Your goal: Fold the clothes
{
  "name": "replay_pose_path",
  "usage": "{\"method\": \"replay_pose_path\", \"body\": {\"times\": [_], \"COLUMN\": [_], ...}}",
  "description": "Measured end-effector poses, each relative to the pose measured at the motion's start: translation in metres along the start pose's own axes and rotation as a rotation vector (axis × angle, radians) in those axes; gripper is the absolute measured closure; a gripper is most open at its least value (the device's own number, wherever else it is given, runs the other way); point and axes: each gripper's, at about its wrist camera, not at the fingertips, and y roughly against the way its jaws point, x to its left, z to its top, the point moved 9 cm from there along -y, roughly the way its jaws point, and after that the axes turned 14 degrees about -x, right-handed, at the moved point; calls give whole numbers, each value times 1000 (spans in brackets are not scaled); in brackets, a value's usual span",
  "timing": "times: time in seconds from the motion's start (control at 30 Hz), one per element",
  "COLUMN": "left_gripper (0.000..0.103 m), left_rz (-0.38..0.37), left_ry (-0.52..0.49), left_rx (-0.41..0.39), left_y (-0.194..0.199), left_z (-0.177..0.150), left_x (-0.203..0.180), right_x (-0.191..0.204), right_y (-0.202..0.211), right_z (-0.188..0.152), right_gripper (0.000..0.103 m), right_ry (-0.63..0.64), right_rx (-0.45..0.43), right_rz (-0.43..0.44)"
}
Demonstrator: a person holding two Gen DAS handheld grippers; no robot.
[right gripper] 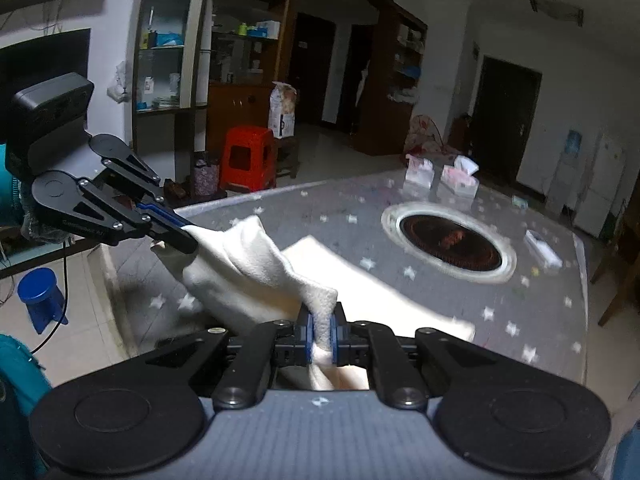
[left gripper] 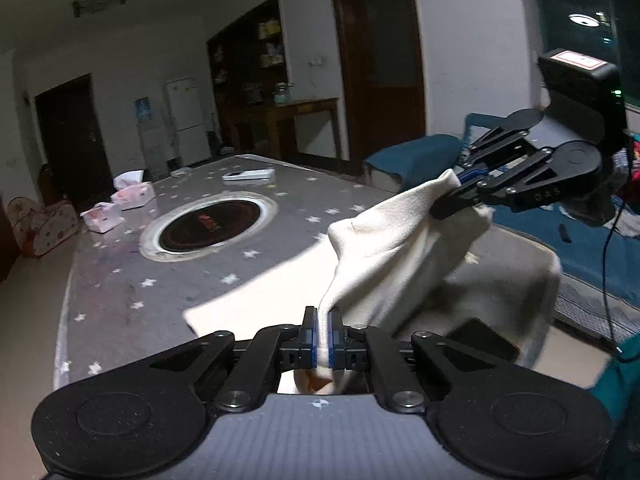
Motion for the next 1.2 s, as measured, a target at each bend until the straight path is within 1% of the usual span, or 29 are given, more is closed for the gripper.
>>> {"method": "replay_pose_path", "body": {"times": [0.13, 0.2, 0.33, 0.43, 0.5, 0.63, 0.67, 0.7, 0.73, 0.77, 0.8, 0.83, 0.93, 0.97, 1.0, 1.03, 1.07, 1.1, 1.13, 1.17, 1.2], "left_gripper": [98, 98, 98, 98, 98, 97, 94, 94, 93, 88, 82, 82, 82, 82, 82, 82, 82, 82, 82, 82, 82], "left_rz": [40, 57, 96, 137, 163, 217, 230, 245, 257, 268, 286, 302, 344, 352, 350, 345, 335, 315, 293, 269, 243], "left_ry": [-5, -7, 11, 16, 24, 62, 72, 73, 74, 74, 81, 84, 101, 114, 130, 147, 161, 174, 187, 200, 214], "left_rx": [9, 25, 83, 136, 166, 209, 216, 222, 225, 227, 231, 226, 194, 185, 173, 160, 150, 139, 129, 121, 113], "left_y": [-30, -48, -92, -127, -147, -178, -183, -186, -187, -188, -186, -184, -172, -168, -163, -158, -153, -149, -145, -142, -141], "left_z": [12, 15, 6, -11, -25, -51, -56, -59, -60, -61, -61, -60, -51, -48, -44, -40, -36, -33, -30, -28, -26], "left_x": [28, 43, 74, 93, 101, 112, 115, 117, 119, 121, 124, 126, 134, 136, 135, 133, 129, 123, 116, 109, 101], "right_x": [-24, -40, -70, -86, -96, -109, -111, -114, -118, -123, -129, -133, -144, -145, -145, -142, -139, -136, -133, -130, -125], "right_y": [-28, -50, -96, -131, -159, -194, -198, -199, -200, -198, -197, -192, -172, -165, -157, -149, -141, -133, -124, -116, -113], "right_z": [14, 17, 16, 2, -16, -57, -67, -74, -79, -81, -83, -83, -78, -74, -69, -65, -61, -57, -53, -49, -49], "right_gripper": [96, 96, 96, 96, 96, 94, 91, 87, 79, 73, 71, 71, 65, 61, 55, 37, 27, 25, 19, 15, 14], "right_ry": [17, 36, 42, 31, 7, -76, -99, -117, -137, -165, -194, -209, -228, -233, -234, -233, -231, -229, -228, -226, -236], "right_rx": [3, 17, 63, 111, 150, 218, 228, 233, 236, 235, 232, 225, 197, 181, 158, 136, 114, 93, 71, 49, 42], "right_rz": [-9, -16, -23, -26, -41, -82, -90, -108, -130, -150, -170, -182, -217, -224, -230, -229, -228, -226, -225, -223, -208]}}
